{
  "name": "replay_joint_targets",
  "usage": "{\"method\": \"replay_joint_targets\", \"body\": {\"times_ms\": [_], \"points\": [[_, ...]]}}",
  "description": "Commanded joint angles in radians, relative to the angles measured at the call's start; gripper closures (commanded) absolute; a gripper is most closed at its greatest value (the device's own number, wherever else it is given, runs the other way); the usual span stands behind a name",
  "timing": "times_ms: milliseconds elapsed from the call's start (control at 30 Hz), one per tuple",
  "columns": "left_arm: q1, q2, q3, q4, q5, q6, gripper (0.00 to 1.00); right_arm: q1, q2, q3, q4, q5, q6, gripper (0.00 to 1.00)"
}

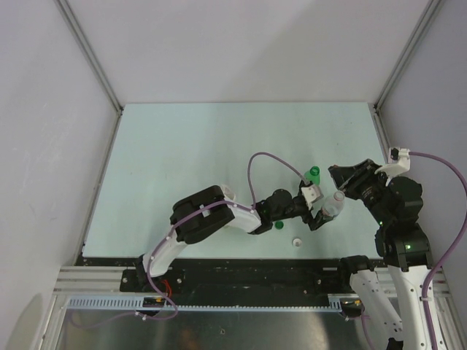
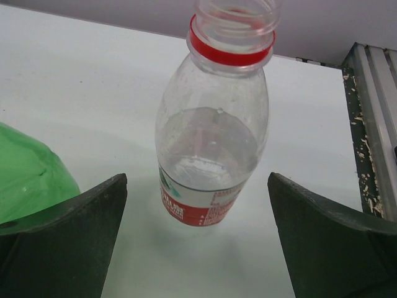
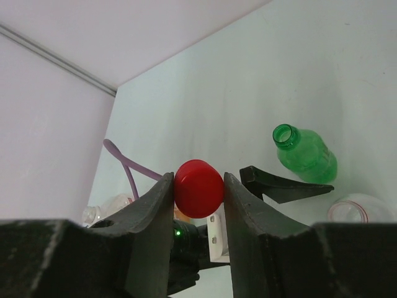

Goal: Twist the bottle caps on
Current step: Screw the bottle cap onto the plastic bottle.

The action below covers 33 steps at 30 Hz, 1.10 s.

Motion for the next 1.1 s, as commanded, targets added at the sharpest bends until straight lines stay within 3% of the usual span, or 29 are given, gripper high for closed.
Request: {"method": "replay_joint_targets", "body": {"times_ms": [0, 533, 767, 933, 1067], "points": [[-0.010, 0.035, 0.071, 0.062, -0.005, 0.040, 0.01, -0.005, -0.006, 0.031, 0.021, 0.006, -0.051, 0.75], [-0.015, 0.171, 0.233, 0.061, -0.020, 0.057, 0.01, -0.007, -0.034, 0.031, 0.036, -0.038, -0.090, 0.74], [-0.015, 0.166, 0.241, 0.062, -0.009, 0.096, 0.25, -0.007, -0.058, 0.032, 0.021, -0.007, -0.100, 0.74], [-0.015, 0.045, 0.144, 0.063, -0.028, 0.105, 0.34, -0.007, -0.085, 0.032, 0.016, 0.007, -0.105, 0.74], [-0.015, -0.150, -0.022, 0.061, -0.037, 0.097, 0.36, -0.005, -0.121, 0.033, 0.008, 0.010, -0.131, 0.73]]}}
